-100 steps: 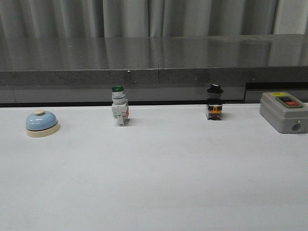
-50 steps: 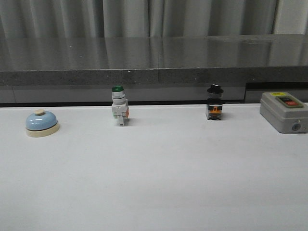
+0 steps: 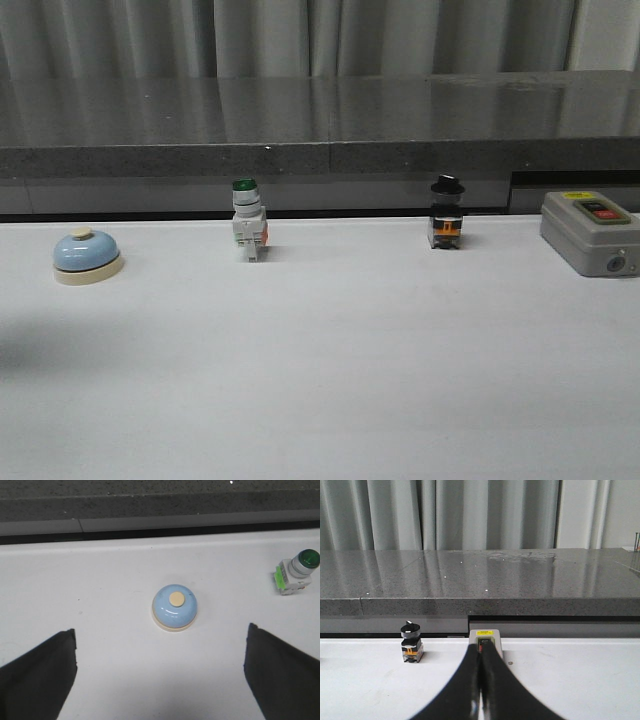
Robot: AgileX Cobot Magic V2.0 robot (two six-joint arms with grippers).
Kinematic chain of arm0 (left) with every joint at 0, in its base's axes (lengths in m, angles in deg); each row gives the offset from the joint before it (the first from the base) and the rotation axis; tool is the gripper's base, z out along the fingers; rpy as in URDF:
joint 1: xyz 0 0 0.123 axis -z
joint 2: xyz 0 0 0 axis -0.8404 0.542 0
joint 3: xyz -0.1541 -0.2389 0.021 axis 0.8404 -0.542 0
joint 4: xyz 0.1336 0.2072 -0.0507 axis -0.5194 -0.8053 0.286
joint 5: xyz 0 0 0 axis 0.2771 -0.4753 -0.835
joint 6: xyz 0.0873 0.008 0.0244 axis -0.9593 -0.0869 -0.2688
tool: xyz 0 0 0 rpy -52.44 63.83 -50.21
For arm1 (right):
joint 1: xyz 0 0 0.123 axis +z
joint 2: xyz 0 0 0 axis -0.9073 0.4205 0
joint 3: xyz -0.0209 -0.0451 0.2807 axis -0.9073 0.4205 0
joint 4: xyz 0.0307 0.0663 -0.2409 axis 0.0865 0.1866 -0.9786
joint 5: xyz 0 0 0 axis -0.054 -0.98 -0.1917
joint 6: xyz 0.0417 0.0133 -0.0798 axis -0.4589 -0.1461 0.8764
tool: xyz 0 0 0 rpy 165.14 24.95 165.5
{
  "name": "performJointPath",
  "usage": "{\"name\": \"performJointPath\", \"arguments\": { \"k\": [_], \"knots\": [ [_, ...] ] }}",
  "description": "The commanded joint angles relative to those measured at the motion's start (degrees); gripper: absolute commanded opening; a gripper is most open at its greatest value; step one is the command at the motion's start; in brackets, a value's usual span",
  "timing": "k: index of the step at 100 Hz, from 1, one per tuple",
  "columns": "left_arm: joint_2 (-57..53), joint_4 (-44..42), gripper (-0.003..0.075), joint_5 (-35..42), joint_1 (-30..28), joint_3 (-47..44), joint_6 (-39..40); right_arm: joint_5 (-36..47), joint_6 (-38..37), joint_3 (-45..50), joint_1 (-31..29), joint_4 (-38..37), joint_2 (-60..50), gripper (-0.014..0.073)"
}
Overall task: Place and press bell with both arms
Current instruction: 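Lower the left gripper over the light-blue bell and close on it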
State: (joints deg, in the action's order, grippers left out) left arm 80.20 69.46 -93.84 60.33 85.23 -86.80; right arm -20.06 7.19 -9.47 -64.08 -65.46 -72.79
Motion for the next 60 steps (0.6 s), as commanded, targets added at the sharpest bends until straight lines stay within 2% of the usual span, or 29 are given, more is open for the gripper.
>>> {"name": "performJointPath", "arguments": {
  "k": [1,12,37,60],
  "knots": [
    [2.80,1.10,0.0652,1.17,1.43,4.70,-0.17,4.42,0.05,-0.81,-0.24,-0.40,-1.02,-0.0060],
    [8.24,1.10,0.0627,-1.19,2.94,9.01,-0.17,4.42,0.05,-0.81,-0.24,-0.40,-1.02,-0.0060],
    [19.64,0.99,0.0626,-9.47,3.68,19.04,-0.17,4.42,0.05,-0.81,-0.24,-0.40,-1.02,-0.0060],
    [27.95,0.78,0.0619,-11.52,3.68,25.28,-0.07,4.42,0.05,-0.81,-0.24,-0.40,-1.02,-0.0060]
  ]
}}
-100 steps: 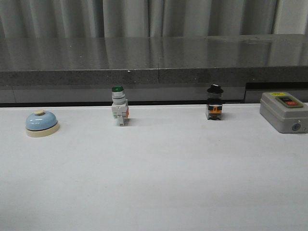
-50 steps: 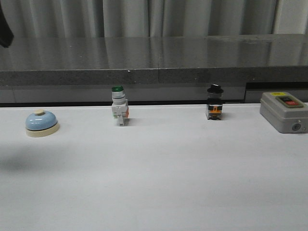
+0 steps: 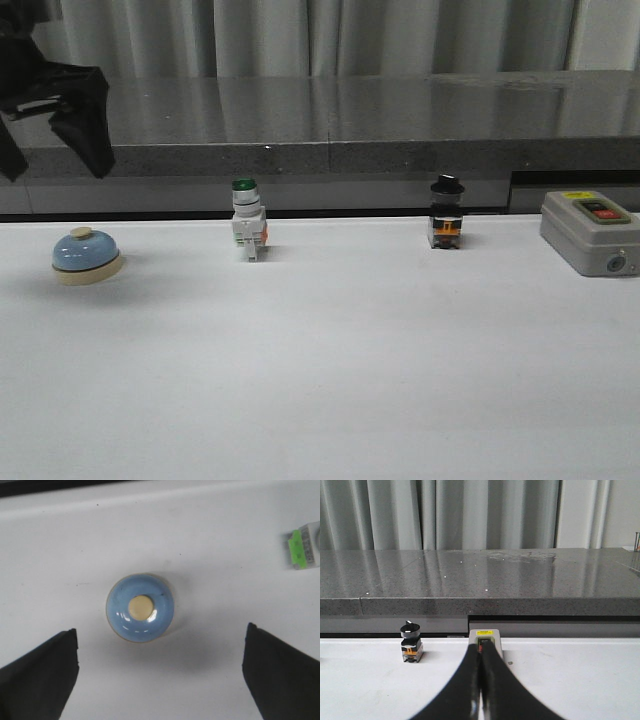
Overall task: Place and press bell with both arms
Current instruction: 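Lower the left gripper over the light-blue bell and close on it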
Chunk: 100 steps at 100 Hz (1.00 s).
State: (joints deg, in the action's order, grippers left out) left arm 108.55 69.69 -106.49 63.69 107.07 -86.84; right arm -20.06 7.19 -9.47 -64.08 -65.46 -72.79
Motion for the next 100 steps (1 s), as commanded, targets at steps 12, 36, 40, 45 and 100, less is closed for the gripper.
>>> {"name": "performJointPath", "arguments": {
  "k": [12,36,40,45,100],
  "knots": [
    [2.84,-1.29,0.0619,0.92,-0.08,5.32,1.08,4.42,0.05,-0.81,-0.24,-0.40,-1.02,-0.0060],
    [7.18,-0.92,0.0619,1.84,-0.44,5.51,1.51,4.42,0.05,-0.81,-0.24,-0.40,-1.02,-0.0060],
    [7.81,-0.92,0.0619,1.93,-0.44,5.51,1.51,4.42,0.05,-0.81,-0.24,-0.40,-1.02,-0.0060],
    [8.50,-0.92,0.0619,2.22,-0.44,5.51,1.51,4.42,0.05,-0.81,-0.24,-0.40,-1.02,-0.0060],
    [11.89,-1.11,0.0619,4.59,-0.44,5.51,1.51,4.42,0.05,-0.81,-0.24,-0.40,-1.02,-0.0060]
  ]
}}
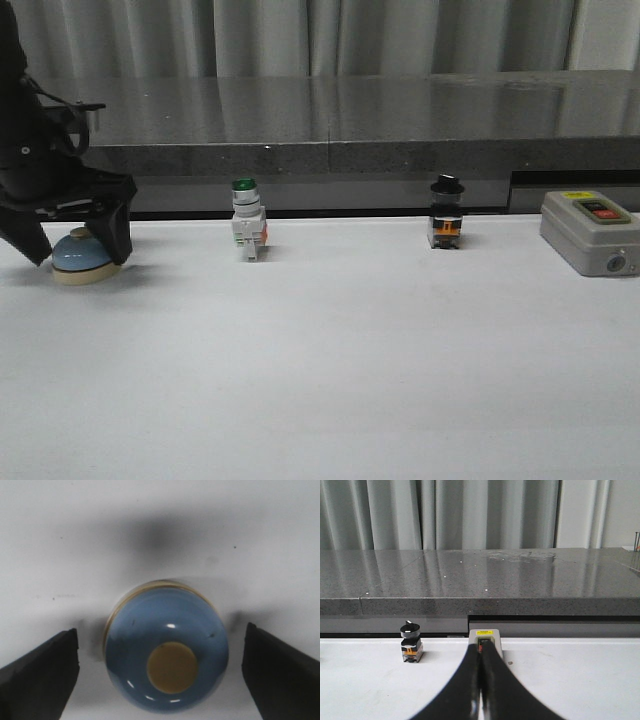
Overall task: Place and press bell with both arms
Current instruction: 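Lower the left gripper over the light-blue bell and close on it, then lift the light-blue bell with the left gripper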
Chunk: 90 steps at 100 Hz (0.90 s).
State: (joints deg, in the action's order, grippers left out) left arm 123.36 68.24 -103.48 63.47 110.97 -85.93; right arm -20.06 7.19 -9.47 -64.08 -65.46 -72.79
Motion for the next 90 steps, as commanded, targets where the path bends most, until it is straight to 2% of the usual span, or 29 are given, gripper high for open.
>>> {"name": "performJointPath", "arguments": {
  "k": [1,10,27,36,59,90],
  "knots": [
    [-2.92,0.34,0.0618,1.58,-0.22,1.62,0.60,4.42,0.05,-0.81,-0.24,-0.40,-1.02,-0.0060],
    [-2.92,0.34,0.0599,1.58,-0.22,1.62,0.60,4.42,0.05,-0.81,-0.24,-0.40,-1.02,-0.0060],
    [-2.92,0.34,0.0434,1.81,-0.22,1.62,0.60,4.42,0.05,-0.81,-0.24,-0.40,-1.02,-0.0060],
    [-2.92,0.34,0.0379,1.94,-0.12,1.62,0.60,4.42,0.05,-0.81,-0.24,-0.40,-1.02,-0.0060],
    [-4.67,0.34,0.0368,2.04,-0.12,1.62,0.60,4.42,0.05,-0.81,-0.24,-0.40,-1.02,-0.0060],
    [-12.80,0.31,0.0368,0.09,1.14,0.31,0.60,4.42,0.05,-0.81,-0.24,-0.40,-1.02,-0.0060]
  ]
}}
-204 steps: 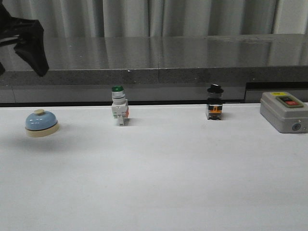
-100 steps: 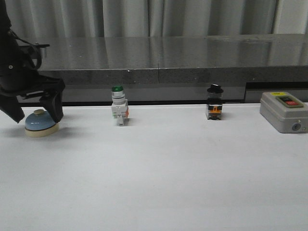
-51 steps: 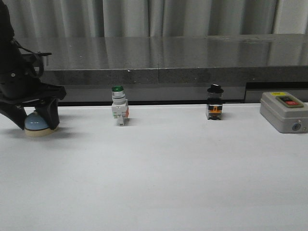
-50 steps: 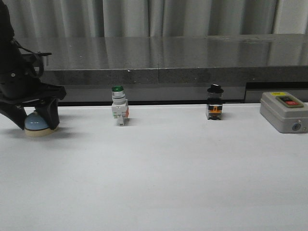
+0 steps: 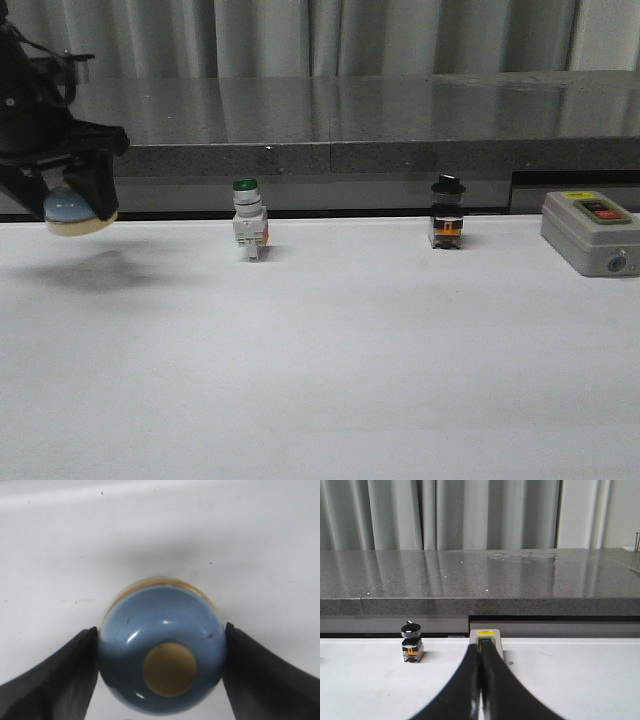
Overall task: Place and press bell with both arms
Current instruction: 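Lift the light-blue bell with the left gripper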
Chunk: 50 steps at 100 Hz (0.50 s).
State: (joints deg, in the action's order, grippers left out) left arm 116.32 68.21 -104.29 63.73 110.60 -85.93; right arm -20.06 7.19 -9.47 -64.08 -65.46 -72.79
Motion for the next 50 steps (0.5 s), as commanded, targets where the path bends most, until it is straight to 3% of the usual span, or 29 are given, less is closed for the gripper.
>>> {"name": "performJointPath", "arguments": {
  "k": [1,50],
  "knots": [
    [-5.94,0.33,0.0368,0.91,1.12,0.65,0.60,4.42,0.05,-0.81,-0.24,-0.40,-1.02,-0.0060],
    [-11.92,0.33,0.0368,-2.01,13.03,-1.09,0.60,4.42,0.05,-0.81,-0.24,-0.40,-1.02,-0.0060]
  ]
}}
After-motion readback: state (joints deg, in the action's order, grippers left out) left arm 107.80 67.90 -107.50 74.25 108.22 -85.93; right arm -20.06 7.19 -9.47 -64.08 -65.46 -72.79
